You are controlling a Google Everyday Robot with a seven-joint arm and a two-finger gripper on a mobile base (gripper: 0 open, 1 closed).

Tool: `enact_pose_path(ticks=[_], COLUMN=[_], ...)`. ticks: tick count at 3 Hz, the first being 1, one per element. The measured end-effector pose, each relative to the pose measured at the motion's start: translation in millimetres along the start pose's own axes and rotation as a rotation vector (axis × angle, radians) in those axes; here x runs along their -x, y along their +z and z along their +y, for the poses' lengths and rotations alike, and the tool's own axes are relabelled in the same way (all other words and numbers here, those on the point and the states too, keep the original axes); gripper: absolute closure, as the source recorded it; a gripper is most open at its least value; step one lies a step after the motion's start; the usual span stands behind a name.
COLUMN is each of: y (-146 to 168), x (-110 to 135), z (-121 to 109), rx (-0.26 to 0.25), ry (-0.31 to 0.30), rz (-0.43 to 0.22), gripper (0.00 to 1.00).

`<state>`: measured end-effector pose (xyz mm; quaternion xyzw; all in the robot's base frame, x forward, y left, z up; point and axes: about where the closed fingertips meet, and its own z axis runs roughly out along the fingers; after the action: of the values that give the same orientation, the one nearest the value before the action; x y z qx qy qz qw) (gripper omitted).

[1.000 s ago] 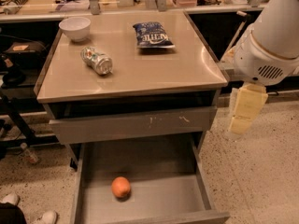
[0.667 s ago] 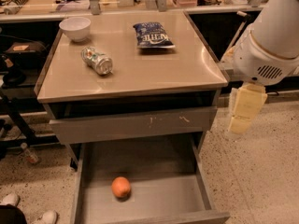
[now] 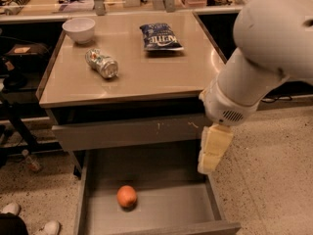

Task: Pick orange from middle drawer and place on counter

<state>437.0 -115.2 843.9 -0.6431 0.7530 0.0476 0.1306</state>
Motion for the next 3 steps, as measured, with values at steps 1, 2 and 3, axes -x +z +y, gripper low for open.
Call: enact_pose_path(ticks=[1, 2, 3], y=[61, 62, 103], x=[18, 18, 22], z=[9, 9, 18], rx=[0.069, 0.069, 0.106], ry=[-0.003, -0.003, 0.033], rz=[-0.035, -0.035, -0.066], gripper=[0.00, 0.00, 0.00])
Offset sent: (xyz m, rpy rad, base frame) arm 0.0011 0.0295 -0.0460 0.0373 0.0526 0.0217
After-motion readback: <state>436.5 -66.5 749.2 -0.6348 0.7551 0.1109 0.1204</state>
